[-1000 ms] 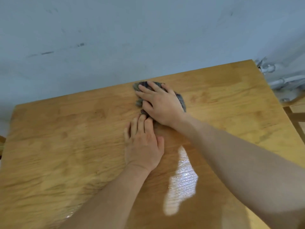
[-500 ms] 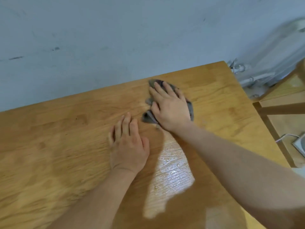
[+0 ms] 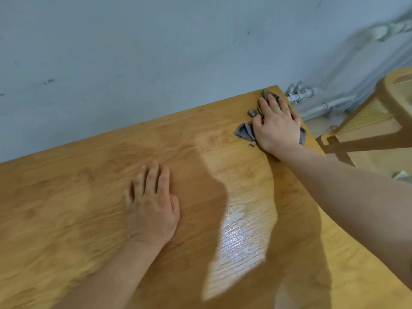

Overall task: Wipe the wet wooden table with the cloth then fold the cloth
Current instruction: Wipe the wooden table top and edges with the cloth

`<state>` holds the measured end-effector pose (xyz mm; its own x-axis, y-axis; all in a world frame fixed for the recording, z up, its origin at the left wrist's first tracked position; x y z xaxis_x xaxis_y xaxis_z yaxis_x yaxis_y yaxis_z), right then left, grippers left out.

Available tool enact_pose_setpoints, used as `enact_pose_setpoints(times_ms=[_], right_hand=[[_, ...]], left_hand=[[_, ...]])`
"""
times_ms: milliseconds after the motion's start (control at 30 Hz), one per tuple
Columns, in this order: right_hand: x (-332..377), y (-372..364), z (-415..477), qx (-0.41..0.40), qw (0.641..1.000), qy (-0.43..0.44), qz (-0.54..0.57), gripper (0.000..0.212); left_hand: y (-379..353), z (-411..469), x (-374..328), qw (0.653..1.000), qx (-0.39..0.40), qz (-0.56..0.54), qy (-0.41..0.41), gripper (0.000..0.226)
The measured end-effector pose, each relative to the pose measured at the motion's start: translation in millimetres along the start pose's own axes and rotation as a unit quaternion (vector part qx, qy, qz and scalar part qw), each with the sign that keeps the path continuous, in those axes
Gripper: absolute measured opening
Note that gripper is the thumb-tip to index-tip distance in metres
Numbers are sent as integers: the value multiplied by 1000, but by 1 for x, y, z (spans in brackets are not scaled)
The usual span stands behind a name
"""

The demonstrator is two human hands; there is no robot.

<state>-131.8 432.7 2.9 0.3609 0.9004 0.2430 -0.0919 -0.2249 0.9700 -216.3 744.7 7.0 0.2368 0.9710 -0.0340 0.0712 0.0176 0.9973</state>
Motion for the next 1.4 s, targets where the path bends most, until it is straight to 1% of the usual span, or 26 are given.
enact_pose_setpoints(times_ms=[100,200,267,367,500,633,700,767,833,933,1000,1067,1133,1200,1233,1267,1300,1367,1400], right_hand=[[0,-2,16,8,1000,-9,9,58],[4,-3,40,16,1000,-22,12,58],[5,-1,58,11,999,-48,5,55],[5,3,78,9,996,-91,4,55],[-4,3,98,17,996,-91,18,49],[-11,14,110,48,989,-121,75,28],[-16,17,106,46,987,-133,84,28],[-19,14,95,18,986,-134,95,37],[-18,11,79,-7,989,-129,76,44],[-15,5,50,-32,991,-126,13,52],[-7,0,22,-31,995,-92,8,57],[9,-4,-21,-5,999,-28,28,58],[24,-5,-81,10,998,62,28,55],[20,-3,-135,33,988,148,25,52],[9,0,-147,49,984,169,22,51],[-6,4,-147,55,984,171,15,51],[-22,8,-139,45,987,152,-1,52],[-48,15,-105,11,997,79,-21,54],[-55,16,-85,6,999,38,-14,55]], left_hand=[[0,1,-14,999,28,3,-33,60],[-1,3,-48,999,36,-9,-36,62],[-3,2,-83,998,28,-7,-60,61],[-6,6,-112,998,26,-12,-54,61],[-9,7,-111,999,22,0,-42,62],[-8,8,-114,999,19,-5,-36,64],[-7,7,-115,999,18,-4,-36,64],[-6,7,-114,999,16,-1,-34,64],[-6,7,-115,1000,10,2,-29,64],[-4,7,-116,999,17,-2,-30,65],[-5,7,-118,1000,14,-3,-27,66],[-6,6,-118,1000,5,-4,-23,66],[-7,5,-117,1000,-4,-11,-26,66],[-8,4,-118,999,-10,-18,-30,65],[-7,4,-117,999,-15,-21,-28,64],[-7,4,-117,999,-19,-23,-25,64],[-6,4,-116,999,-17,-25,-22,64],[-4,4,-115,999,-3,-29,-21,66],[-3,5,-115,999,3,-28,-22,66]])
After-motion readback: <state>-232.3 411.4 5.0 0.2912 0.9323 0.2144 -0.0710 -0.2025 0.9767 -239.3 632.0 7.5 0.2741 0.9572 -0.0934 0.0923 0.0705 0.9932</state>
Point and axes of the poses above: each hand's wrist, its own z-axis towards the middle knuckle, its own y-axis out of the back of the hand, x = y × z, the point moved 3 cm from there along z, towards the middle knuckle, and after that the axes turned 4 degrees about z, right-handed, at the moved point
